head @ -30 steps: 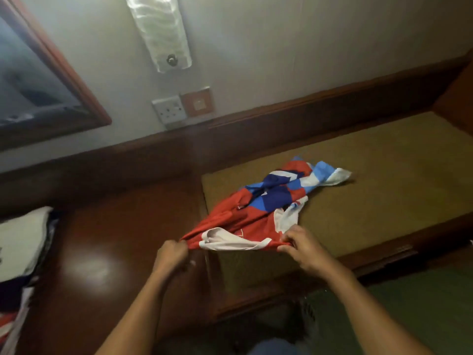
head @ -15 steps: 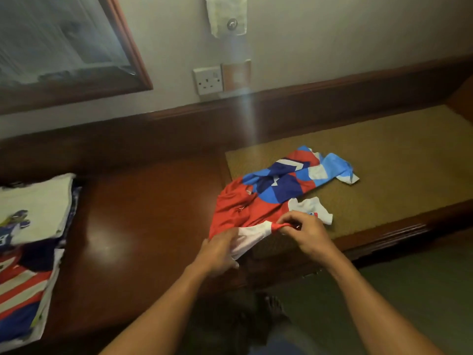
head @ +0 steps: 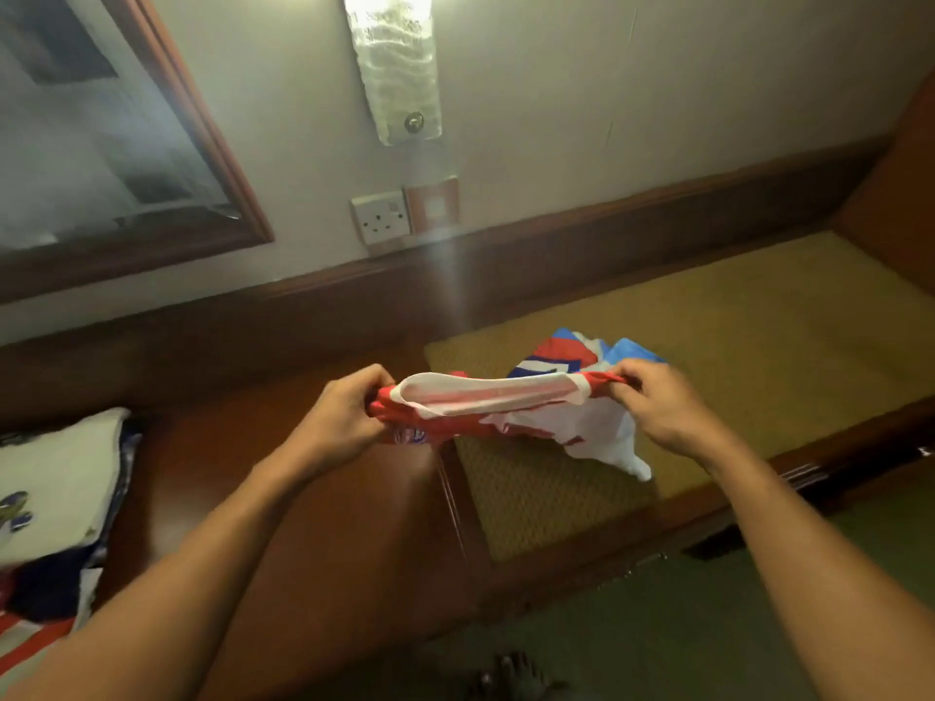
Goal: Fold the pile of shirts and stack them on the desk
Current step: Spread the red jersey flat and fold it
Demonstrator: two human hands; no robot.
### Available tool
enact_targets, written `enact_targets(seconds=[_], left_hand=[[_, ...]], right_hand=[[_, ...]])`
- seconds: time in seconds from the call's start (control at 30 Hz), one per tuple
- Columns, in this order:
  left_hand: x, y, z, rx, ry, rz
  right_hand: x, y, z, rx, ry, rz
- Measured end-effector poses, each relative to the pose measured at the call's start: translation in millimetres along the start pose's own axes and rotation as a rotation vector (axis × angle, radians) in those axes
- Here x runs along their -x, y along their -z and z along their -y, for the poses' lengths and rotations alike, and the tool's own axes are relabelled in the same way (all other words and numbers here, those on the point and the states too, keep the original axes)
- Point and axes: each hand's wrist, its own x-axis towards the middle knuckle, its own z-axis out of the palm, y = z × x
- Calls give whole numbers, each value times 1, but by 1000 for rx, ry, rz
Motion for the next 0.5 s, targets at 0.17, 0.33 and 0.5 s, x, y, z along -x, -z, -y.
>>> enact_targets(seconds=[0.17,0.33,0.5], left_hand=[[-21,79,-51,-123,22,74],[-3,114,-85,-37,-102,-121],[41,141,-84,-77,-65,-332]], right_hand=[[-45,61,54,-311,87,-133],[-52,101,90,-320,189,-37],[-49,111,116,-152,261,92]])
